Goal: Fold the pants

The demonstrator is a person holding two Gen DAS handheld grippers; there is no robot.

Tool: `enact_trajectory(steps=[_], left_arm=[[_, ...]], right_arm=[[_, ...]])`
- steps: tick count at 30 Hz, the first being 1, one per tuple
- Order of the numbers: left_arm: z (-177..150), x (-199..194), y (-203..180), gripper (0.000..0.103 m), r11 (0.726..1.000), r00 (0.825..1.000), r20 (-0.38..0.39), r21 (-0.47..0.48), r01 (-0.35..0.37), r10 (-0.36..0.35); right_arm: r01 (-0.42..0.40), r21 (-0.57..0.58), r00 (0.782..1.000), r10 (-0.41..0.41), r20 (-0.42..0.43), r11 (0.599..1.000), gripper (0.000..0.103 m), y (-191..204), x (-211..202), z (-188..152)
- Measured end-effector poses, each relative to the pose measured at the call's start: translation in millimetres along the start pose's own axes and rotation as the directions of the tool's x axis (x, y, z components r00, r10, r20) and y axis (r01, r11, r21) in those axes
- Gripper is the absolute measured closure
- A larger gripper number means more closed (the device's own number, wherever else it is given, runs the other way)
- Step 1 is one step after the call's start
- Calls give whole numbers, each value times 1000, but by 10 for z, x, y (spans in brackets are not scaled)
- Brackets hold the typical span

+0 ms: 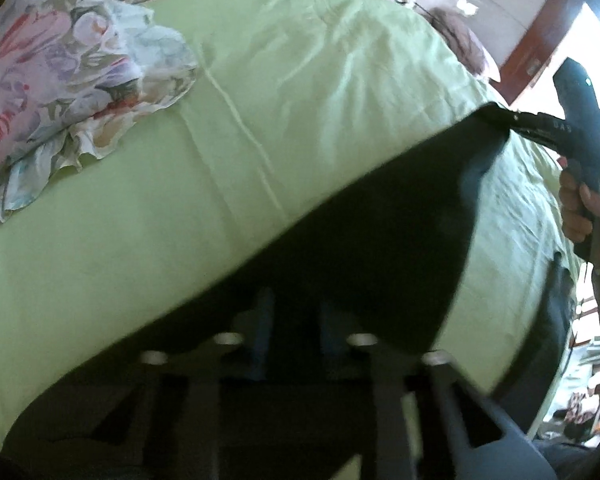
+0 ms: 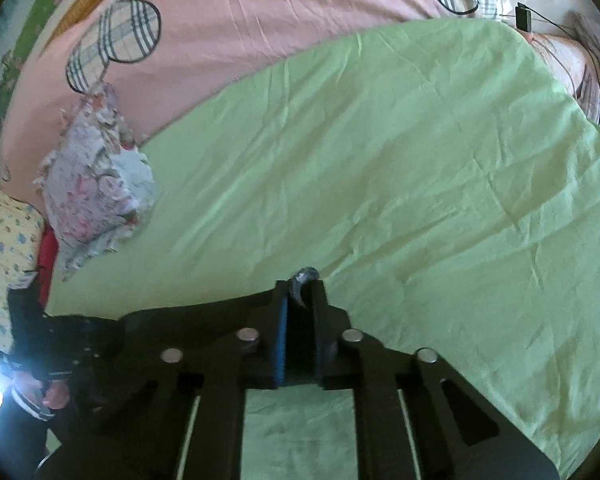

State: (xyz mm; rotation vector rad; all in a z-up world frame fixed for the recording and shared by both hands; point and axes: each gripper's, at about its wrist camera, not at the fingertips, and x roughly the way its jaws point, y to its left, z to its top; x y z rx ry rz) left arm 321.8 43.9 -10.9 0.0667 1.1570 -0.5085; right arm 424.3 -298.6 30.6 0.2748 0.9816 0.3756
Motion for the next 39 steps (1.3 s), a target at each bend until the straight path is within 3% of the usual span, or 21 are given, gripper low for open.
enact_trajectory(steps=[6, 8, 10, 11, 12, 20, 22, 23, 24, 31, 39], left_arm=[[-122, -263, -336, 100, 996, 998, 64, 89, -18, 12], [-70, -305, -388, 96, 993, 992, 93, 82, -88, 80], [-4, -299, -360, 76, 992, 993, 81, 86, -94, 88], [40, -273, -323, 55, 991, 993, 78, 93, -101, 94], [66, -248, -297, 47, 988, 991, 83, 103, -117, 108], [268, 196, -78, 52, 976, 990, -62, 187, -114, 128], [297, 237, -47, 66, 978, 992, -83, 191, -82, 99], [313, 240, -37, 86, 980, 993, -89, 189, -64, 82], [322, 232, -36, 96, 981, 993, -90, 187, -56, 73], [135, -103, -314, 100, 975, 998, -10, 213, -63, 67], [-430, -745, -675, 101, 983, 995, 96, 181, -39, 22]], right_arm=[[-50, 0, 998, 50, 40, 999, 95, 57, -279, -92], [-57, -15, 997, 58, 46, 998, 95, 95, -365, -141], [-57, -27, 997, 58, 49, 998, 95, 126, -410, -175], [-52, -35, 997, 54, 51, 998, 95, 135, -427, -192], [-52, -37, 997, 54, 51, 998, 95, 137, -436, -208], [-70, -34, 997, 71, 43, 997, 96, 113, -473, -260], [-75, -42, 996, 77, 41, 996, 96, 115, -496, -266], [-75, -47, 996, 77, 40, 996, 96, 119, -505, -270], [-75, -52, 996, 77, 39, 996, 96, 122, -518, -275], [-93, -64, 993, 97, 62, 994, 96, 142, -648, -321], [-126, -52, 988, 131, 87, 991, 97, 116, -897, -552]])
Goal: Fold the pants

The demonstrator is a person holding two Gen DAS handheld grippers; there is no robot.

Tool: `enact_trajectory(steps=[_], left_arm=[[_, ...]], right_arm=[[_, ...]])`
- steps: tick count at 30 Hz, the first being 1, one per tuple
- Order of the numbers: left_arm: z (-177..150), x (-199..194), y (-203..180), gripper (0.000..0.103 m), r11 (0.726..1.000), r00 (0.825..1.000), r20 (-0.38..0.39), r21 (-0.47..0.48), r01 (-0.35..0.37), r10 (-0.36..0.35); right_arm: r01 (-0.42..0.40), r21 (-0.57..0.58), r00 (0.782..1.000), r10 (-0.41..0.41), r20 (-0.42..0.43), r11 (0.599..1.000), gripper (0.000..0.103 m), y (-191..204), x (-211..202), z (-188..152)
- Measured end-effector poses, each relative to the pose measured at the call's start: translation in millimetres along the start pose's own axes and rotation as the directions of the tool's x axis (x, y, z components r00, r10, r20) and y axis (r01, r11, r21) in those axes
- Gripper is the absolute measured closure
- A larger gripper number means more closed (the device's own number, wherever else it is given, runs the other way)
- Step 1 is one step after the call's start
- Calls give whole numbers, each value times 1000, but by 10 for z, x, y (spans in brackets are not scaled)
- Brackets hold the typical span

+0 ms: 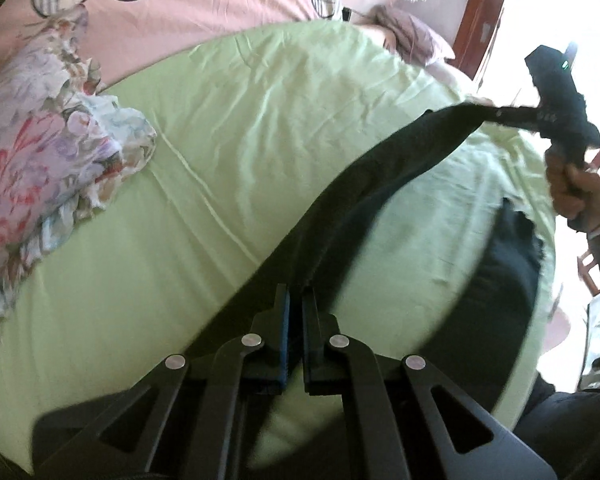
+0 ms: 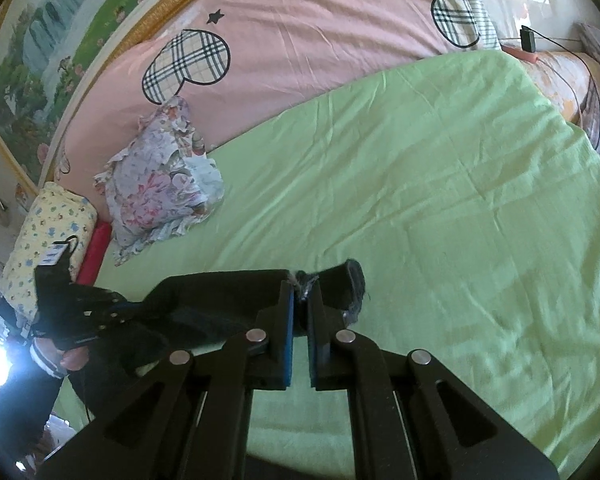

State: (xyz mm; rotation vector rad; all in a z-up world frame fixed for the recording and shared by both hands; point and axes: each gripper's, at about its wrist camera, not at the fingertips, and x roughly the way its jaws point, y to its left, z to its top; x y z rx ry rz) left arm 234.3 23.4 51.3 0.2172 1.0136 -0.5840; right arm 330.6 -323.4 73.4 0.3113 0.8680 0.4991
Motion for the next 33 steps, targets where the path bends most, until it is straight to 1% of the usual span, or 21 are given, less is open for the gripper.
enact_trajectory(steps=[6, 9, 12, 18, 19, 23, 26, 33], left_arm=[[-347, -247, -367, 101, 1000, 999, 32, -10, 26, -26], [-445, -260, -582, 101, 999, 998, 35, -10, 47, -47], [-560, -303, -764, 101, 999, 998, 44, -3, 49, -49], [-823, -362, -1024, 101, 998, 996, 54, -6, 64, -64], [-859, -366, -1050, 101, 997, 996, 53, -9, 72, -72], [-1003, -355, -1171, 101, 997, 996, 44, -3, 75, -74], [-1091, -354, -1209, 101, 996, 996, 45, -17, 82, -82], [-1233, -374, -1284, 101, 995, 993, 56, -15, 103, -102]], right_arm=[[-14, 16, 1000, 14, 2, 1000, 97, -78, -283, -333], [-10, 9, 1000, 10, 3, 1000, 97, -88, -430, -499], [-5, 1, 1000, 5, -2, 1000, 97, -91, -579, -683], [11, -5, 1000, -12, -13, 1000, 97, -93, -836, -1079], [16, -5, 1000, -17, -14, 1000, 101, -98, -876, -1140], [31, -5, 999, -31, -18, 1000, 101, -110, -980, -1331], [45, -14, 999, -45, -27, 999, 101, -85, -989, -1447], [75, -43, 997, -76, -29, 996, 101, -40, -1053, -1576]])
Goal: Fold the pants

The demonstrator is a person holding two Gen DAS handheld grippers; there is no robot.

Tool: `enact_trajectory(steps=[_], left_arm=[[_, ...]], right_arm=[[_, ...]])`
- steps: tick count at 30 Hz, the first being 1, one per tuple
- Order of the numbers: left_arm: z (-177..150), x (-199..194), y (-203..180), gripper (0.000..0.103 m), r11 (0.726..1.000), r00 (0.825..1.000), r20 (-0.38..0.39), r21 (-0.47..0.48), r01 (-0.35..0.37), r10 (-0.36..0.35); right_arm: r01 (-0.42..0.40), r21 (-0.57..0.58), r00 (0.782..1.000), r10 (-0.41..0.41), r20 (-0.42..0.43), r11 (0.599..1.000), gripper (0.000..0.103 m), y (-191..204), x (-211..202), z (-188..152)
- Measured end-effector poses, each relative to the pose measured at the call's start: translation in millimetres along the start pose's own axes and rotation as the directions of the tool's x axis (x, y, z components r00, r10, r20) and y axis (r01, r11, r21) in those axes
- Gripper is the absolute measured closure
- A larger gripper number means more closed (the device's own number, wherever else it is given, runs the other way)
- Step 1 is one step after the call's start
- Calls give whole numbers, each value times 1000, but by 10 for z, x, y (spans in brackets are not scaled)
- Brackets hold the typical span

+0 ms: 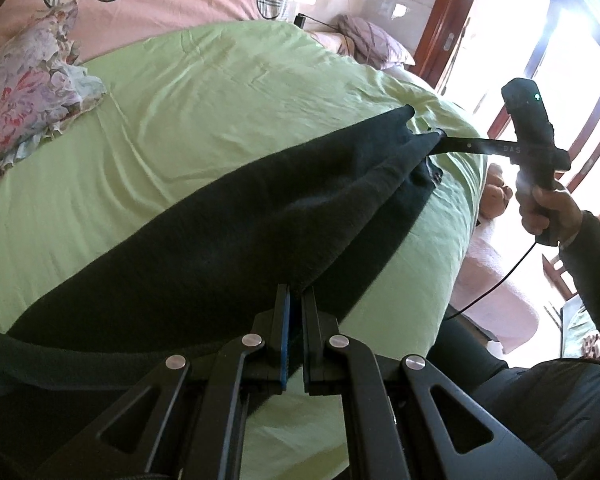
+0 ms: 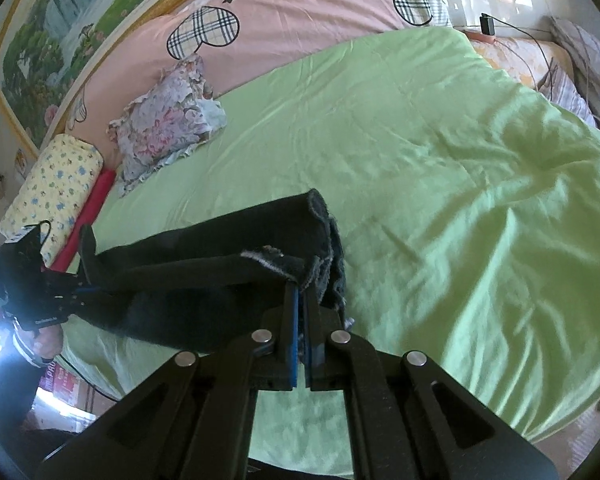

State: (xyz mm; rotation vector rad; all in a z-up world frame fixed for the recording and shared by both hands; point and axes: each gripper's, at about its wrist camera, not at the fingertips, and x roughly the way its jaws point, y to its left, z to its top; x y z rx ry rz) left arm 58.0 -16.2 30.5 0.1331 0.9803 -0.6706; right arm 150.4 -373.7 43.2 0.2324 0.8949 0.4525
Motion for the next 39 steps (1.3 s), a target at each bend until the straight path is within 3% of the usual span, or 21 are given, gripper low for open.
enact_trajectory(steps=[8, 14, 15, 18, 20, 24, 30, 39], left_arm=[[-208, 316, -37, 96, 999, 996, -78, 16, -40, 41], [-336, 183, -13, 88, 999, 999, -40, -29, -32, 31], [-355, 160, -1, 87, 999, 999, -37, -39, -32, 30], [-431, 71, 79, 86, 996, 999, -21, -85, -34, 32], [-459, 21, 132, 85, 993, 999, -13, -115, -38, 37], [-536, -125, 257, 77, 983, 998, 16, -174, -62, 66], [-697, -417, 518, 66, 958, 989, 66, -267, -107, 129], [-909, -858, 1057, 62, 890, 962, 100, -413, -191, 253]], right_arm=[[62, 14, 996, -61, -61, 998, 101, -56, 135, -178], [150, 24, 987, -148, -68, 988, 92, -3, 29, -235], [152, 31, 987, -150, -57, 988, 85, 0, -23, -232], [146, 55, 989, -147, 14, 988, 45, 49, -229, -213], [117, 48, 990, -120, 76, 992, 44, 161, -344, -178], [53, 2, 995, -53, 90, 999, 44, 442, -284, -124], [-79, -40, 996, 80, 33, 996, 44, 882, 116, -97], [-234, -112, 971, 225, -85, 966, 44, 1606, 706, -146]])
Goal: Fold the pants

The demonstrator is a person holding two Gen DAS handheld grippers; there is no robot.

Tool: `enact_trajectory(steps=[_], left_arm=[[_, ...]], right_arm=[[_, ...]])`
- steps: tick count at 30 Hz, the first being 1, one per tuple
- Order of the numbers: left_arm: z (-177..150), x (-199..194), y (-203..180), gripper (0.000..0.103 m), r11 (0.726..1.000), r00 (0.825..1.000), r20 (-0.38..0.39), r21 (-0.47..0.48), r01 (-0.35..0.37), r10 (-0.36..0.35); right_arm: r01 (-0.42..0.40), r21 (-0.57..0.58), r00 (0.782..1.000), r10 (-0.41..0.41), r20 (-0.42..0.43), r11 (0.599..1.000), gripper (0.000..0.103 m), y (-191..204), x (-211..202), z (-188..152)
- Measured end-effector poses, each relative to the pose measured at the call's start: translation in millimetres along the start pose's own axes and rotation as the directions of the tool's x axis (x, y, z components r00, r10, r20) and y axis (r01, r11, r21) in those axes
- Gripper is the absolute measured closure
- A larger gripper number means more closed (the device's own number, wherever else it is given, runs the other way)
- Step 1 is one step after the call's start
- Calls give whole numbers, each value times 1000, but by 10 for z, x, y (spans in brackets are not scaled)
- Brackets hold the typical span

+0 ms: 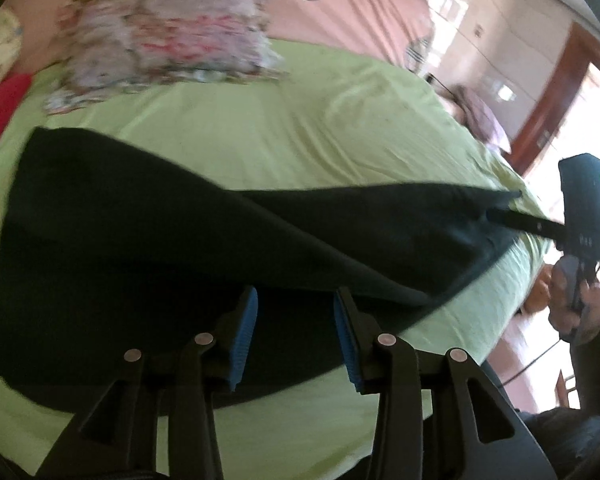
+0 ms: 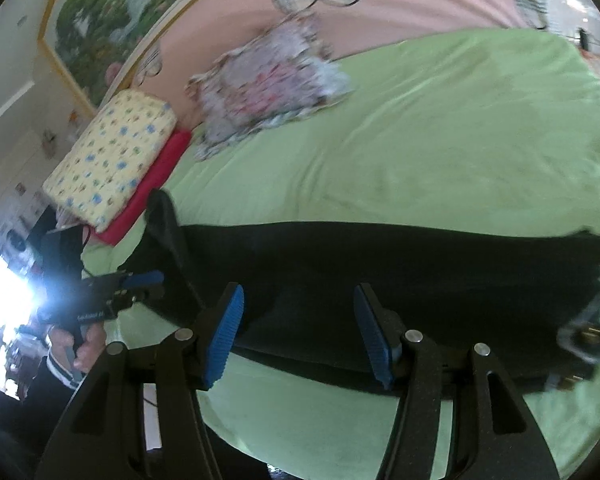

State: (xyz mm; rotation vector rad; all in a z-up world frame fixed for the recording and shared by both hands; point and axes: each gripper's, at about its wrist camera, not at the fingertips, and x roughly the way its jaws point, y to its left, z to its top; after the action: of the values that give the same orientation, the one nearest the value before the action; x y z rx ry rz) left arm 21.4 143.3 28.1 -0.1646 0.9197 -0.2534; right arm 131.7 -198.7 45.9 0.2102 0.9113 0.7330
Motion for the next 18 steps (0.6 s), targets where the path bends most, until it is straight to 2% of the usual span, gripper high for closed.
enact_trajectory(steps=[9, 18], left_arm=[[150, -354, 653, 49, 990, 992, 77, -113, -87, 96], [337, -541, 1224, 40, 976, 985, 92, -177, -130, 148]], right_arm=[[-104, -53, 991, 99, -84, 993, 44, 438, 530, 109], [-156, -94, 978, 141, -150, 983, 44, 736, 893, 216]])
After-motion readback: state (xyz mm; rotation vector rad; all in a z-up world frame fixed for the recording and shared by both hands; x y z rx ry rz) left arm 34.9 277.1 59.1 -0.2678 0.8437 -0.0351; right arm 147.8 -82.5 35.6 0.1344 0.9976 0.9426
